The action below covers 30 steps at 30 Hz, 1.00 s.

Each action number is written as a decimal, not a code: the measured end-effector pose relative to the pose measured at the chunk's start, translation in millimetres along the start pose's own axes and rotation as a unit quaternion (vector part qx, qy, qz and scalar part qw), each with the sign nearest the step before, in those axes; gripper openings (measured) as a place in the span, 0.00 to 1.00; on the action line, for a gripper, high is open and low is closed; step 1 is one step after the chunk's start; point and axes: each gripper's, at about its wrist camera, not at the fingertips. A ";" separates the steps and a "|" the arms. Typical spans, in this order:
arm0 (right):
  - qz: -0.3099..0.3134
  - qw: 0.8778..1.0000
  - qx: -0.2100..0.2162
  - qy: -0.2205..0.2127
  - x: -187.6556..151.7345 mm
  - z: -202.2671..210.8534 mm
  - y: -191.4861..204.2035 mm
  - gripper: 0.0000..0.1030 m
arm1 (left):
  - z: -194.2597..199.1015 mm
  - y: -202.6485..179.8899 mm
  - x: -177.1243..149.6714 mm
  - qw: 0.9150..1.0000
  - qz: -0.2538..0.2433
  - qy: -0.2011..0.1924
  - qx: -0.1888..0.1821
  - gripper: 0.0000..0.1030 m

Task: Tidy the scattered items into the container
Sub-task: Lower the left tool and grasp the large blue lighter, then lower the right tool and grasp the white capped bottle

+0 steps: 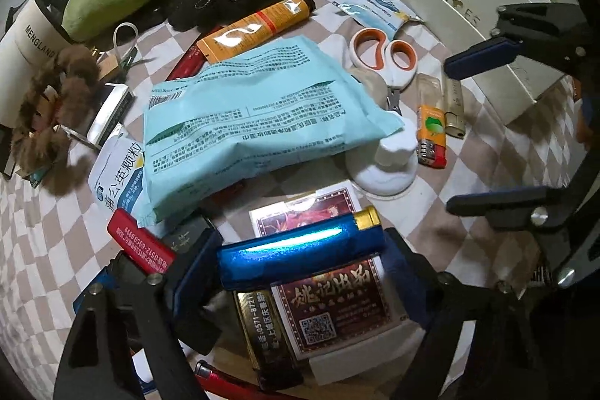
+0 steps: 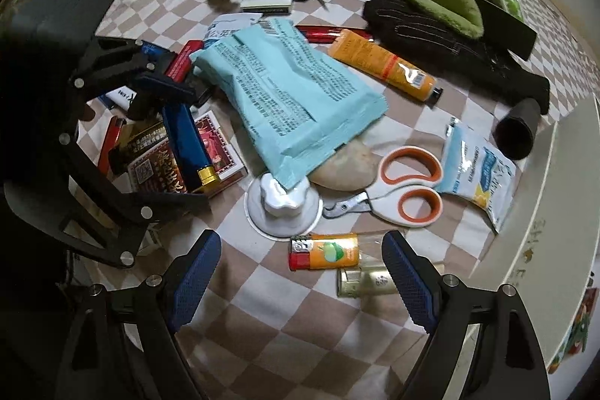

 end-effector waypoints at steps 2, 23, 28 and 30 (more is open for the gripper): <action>0.008 1.000 0.002 -0.003 1.0 -1.8 3.3 0.86 | 2.6 0.2 -1.1 1.000 -0.001 -0.001 -0.003 0.84; 0.015 0.998 0.026 0.063 29.5 -44.0 20.5 0.68 | 33.3 21.2 -8.0 0.999 0.012 -0.040 -0.014 0.84; 0.030 0.997 0.016 0.062 32.6 -46.9 24.9 0.65 | 34.8 26.4 -10.5 0.999 0.015 -0.042 -0.017 0.84; 0.038 0.997 0.014 0.059 32.8 -46.4 28.0 0.63 | 35.9 27.1 -11.8 0.999 0.016 -0.042 -0.017 0.84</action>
Point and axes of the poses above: each gripper's, at about its wrist camera, not at the fingertips, and z roughly against the way its jaws point, y to its left, x to its top, and after that the axes turned 15 degrees about -x, right-handed
